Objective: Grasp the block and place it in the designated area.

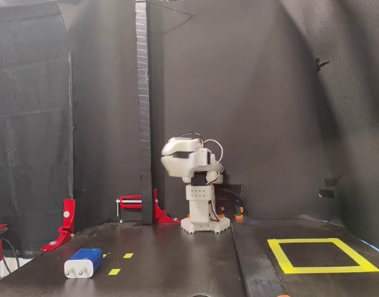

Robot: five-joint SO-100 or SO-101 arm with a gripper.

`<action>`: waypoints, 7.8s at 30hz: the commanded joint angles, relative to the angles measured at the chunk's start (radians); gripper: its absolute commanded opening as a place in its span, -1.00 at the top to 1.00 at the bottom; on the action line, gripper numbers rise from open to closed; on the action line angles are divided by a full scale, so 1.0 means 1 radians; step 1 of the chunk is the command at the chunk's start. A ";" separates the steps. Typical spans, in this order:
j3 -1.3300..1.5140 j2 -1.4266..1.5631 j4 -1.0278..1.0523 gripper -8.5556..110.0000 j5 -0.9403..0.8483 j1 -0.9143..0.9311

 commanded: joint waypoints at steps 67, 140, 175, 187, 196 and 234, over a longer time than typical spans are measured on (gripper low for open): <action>-1.844 -1.776 1.252 0.86 -0.275 0.350; -1.942 -1.882 1.416 0.86 -2.267 0.370; -1.942 -2.026 1.328 0.15 -2.316 0.426; -1.942 -2.164 1.244 0.15 -2.330 0.446; -1.944 -2.258 1.158 0.16 -2.332 0.445; -1.944 -2.344 1.126 0.54 -2.373 0.446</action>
